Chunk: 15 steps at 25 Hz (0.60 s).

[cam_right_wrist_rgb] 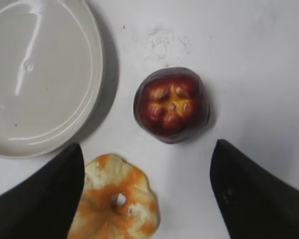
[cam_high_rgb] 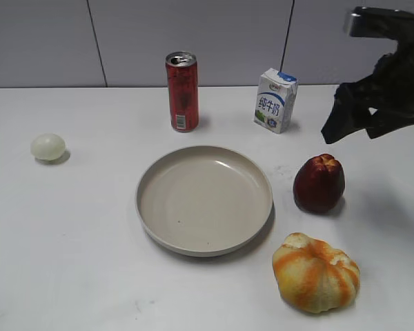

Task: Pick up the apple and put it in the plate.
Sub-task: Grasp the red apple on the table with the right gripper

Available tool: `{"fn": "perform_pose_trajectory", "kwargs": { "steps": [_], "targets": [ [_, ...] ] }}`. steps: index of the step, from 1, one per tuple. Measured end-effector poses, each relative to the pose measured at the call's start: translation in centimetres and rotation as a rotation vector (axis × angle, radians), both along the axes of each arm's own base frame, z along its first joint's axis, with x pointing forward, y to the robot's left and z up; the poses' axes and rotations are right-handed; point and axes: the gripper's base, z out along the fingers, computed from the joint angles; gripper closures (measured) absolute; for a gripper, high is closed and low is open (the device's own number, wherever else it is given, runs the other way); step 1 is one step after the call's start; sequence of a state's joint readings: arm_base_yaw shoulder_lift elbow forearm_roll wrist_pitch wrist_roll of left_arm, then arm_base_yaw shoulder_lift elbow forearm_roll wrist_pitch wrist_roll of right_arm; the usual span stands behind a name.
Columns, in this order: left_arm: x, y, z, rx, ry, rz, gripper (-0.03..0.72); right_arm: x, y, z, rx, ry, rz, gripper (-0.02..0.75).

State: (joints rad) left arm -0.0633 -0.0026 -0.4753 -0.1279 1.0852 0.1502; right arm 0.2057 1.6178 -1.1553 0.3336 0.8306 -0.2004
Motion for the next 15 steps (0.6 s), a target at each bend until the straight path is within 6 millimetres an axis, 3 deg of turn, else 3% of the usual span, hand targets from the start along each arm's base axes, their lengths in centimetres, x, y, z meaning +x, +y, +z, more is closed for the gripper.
{"fn": "perform_pose_trajectory", "kwargs": {
  "steps": [7, 15],
  "targets": [
    [0.0, 0.0, 0.0, 0.000, 0.000, 0.000, 0.099, 3.4, 1.0, -4.5, -0.049, 0.082, 0.004, 0.147],
    [0.0, 0.0, 0.0, -0.001, 0.000, 0.000, 0.099, 4.8, 1.2, -8.8, -0.071, 0.163, -0.006, 0.147]
  ]
}}
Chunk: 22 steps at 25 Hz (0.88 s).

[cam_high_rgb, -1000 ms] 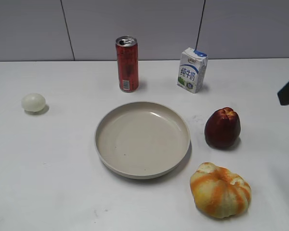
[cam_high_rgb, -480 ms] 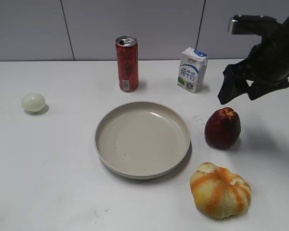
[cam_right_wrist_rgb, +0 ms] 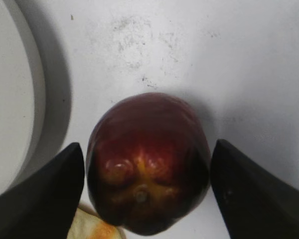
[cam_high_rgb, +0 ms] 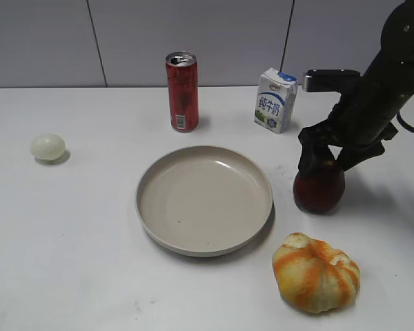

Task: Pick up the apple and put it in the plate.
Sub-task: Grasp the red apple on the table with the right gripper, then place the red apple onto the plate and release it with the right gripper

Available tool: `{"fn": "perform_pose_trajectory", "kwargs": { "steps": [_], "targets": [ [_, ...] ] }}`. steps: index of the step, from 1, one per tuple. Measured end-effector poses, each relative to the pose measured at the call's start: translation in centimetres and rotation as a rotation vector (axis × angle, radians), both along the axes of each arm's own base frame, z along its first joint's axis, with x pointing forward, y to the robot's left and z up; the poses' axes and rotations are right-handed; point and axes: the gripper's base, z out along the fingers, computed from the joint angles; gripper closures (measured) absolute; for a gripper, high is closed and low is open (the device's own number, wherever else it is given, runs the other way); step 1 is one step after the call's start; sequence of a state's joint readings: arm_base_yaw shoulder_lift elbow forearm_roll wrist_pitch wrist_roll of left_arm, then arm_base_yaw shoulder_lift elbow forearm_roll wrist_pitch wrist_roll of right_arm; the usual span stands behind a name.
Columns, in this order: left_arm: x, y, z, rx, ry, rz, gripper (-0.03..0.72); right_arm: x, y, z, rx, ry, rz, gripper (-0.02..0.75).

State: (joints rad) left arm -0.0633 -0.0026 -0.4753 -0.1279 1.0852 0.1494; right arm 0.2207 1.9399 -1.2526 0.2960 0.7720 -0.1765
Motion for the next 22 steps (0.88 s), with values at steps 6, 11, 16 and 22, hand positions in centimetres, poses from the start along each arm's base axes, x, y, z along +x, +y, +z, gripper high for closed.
{"fn": "perform_pose_trajectory", "kwargs": {
  "steps": [6, 11, 16, 22],
  "targets": [
    [0.0, 0.0, 0.0, 0.000, 0.000, 0.000, 0.099, 0.3, 0.1, -0.7, 0.000, 0.017, -0.023, 0.176],
    [0.0, 0.0, 0.0, 0.001, 0.000, 0.000, 0.099, 0.4, 0.2, -0.5, 0.001, 0.056, -0.021, 0.181],
    [0.0, 0.0, 0.0, 0.002, 0.000, -0.001, 0.099, 0.7, 1.7, 1.5, 0.011, 0.116, 0.040, 0.183],
    [0.0, 0.0, 0.0, 0.000, 0.000, 0.000, 0.099, 0.4, 8.6, 5.5, 0.040, 0.006, 0.221, 0.184]
  ]
}}
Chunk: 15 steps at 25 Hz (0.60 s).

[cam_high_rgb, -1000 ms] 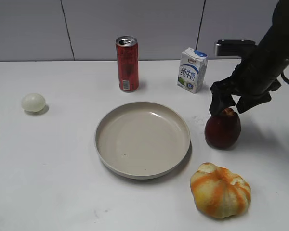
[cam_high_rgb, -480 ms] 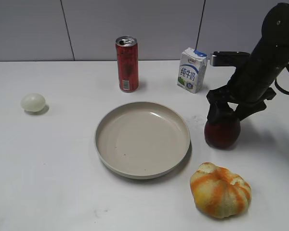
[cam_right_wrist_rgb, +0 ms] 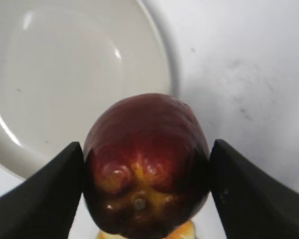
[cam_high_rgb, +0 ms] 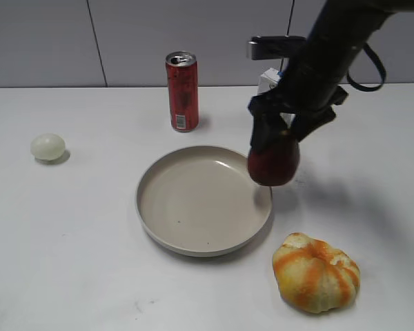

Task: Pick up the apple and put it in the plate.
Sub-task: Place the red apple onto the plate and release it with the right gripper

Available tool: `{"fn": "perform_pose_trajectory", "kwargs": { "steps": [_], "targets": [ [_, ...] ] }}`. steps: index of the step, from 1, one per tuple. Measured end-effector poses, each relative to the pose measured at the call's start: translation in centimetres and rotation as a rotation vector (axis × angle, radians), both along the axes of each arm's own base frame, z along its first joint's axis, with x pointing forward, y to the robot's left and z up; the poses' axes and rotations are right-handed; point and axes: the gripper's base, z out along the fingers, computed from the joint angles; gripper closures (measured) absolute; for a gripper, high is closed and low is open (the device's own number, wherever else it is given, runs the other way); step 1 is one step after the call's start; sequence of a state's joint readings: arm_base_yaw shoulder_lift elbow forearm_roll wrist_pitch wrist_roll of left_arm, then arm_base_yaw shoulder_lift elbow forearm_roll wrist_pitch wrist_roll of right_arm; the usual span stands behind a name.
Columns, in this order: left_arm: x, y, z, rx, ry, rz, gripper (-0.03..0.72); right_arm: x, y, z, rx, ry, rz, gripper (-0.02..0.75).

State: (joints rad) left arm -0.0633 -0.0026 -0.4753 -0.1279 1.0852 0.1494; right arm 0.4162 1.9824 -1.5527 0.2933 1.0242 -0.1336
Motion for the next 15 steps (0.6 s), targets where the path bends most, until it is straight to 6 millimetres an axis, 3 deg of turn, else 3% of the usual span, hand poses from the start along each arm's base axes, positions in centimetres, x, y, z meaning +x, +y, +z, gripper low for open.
{"fn": "perform_pose_trajectory", "kwargs": {
  "steps": [3, 7, 11, 15],
  "targets": [
    [0.0, 0.0, 0.0, 0.000, 0.000, 0.000, 0.099, -1.1, 3.8, 0.9, 0.035, -0.080, 0.078, 0.184],
    [0.0, 0.0, 0.0, 0.000, 0.000, 0.000, 0.099, -2.2, 7.4, 0.8, 0.080, -0.169, 0.135, 0.184],
    [0.0, 0.0, 0.0, 0.001, 0.000, 0.000, 0.099, -2.4, 9.1, -0.7, 0.089, -0.194, 0.153, 0.184],
    [0.0, 0.0, 0.0, 0.001, 0.001, -0.001, 0.099, -2.0, 9.5, -3.2, 0.061, -0.152, 0.155, 0.184]
  ]
}}
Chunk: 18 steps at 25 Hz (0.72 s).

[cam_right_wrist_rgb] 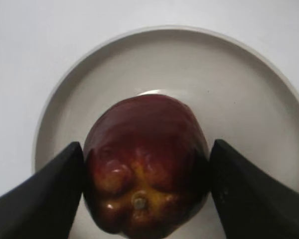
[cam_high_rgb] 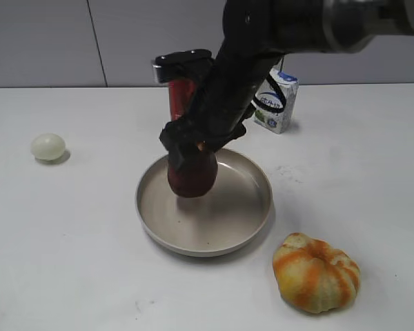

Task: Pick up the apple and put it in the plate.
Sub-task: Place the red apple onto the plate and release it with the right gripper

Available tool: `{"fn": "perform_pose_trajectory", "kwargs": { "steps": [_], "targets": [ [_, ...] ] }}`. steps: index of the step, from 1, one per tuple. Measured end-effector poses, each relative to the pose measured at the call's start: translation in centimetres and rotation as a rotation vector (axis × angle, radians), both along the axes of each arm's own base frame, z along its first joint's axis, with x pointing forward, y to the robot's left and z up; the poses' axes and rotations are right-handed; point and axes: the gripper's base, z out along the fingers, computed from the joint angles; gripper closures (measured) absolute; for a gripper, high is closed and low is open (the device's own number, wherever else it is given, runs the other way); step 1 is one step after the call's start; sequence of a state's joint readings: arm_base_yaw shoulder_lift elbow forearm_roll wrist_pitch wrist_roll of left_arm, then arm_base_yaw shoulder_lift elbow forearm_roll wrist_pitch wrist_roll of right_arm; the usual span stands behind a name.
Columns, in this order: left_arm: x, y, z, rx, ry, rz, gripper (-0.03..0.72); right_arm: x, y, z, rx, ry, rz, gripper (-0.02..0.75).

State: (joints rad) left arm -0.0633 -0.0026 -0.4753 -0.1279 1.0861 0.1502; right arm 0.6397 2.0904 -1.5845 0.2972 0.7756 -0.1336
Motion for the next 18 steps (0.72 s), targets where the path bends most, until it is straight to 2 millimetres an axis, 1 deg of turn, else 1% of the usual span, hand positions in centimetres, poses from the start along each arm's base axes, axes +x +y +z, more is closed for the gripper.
{"fn": "perform_pose_trajectory", "kwargs": {
  "steps": [3, 6, 11, 13, 15, 18],
  "targets": [
    [0.0, 0.0, 0.0, 0.000, 0.000, 0.000, 0.099, 0.1, 0.1, -0.6, -0.006, 0.013, -0.001, 0.174],
    [0.0, 0.0, 0.0, -0.001, 0.000, 0.000, 0.099, 0.1, 0.1, -0.6, -0.006, 0.014, -0.001, 0.143],
    [0.0, 0.0, 0.0, -0.001, 0.000, 0.000, 0.099, -0.1, 0.1, -0.4, -0.013, 0.035, 0.007, 0.126],
    [0.0, 0.0, 0.0, -0.001, 0.000, 0.000, 0.099, 0.0, 0.1, 0.3, -0.032, 0.035, 0.027, 0.125],
    [0.0, 0.0, 0.0, -0.001, 0.000, 0.000, 0.099, 0.4, 0.1, 1.4, -0.061, 0.014, 0.053, 0.125],
    [0.0, 0.0, 0.0, -0.001, 0.000, 0.000, 0.099, 1.5, -0.4, 4.0, -0.084, -0.009, 0.065, 0.125]
  ]
}}
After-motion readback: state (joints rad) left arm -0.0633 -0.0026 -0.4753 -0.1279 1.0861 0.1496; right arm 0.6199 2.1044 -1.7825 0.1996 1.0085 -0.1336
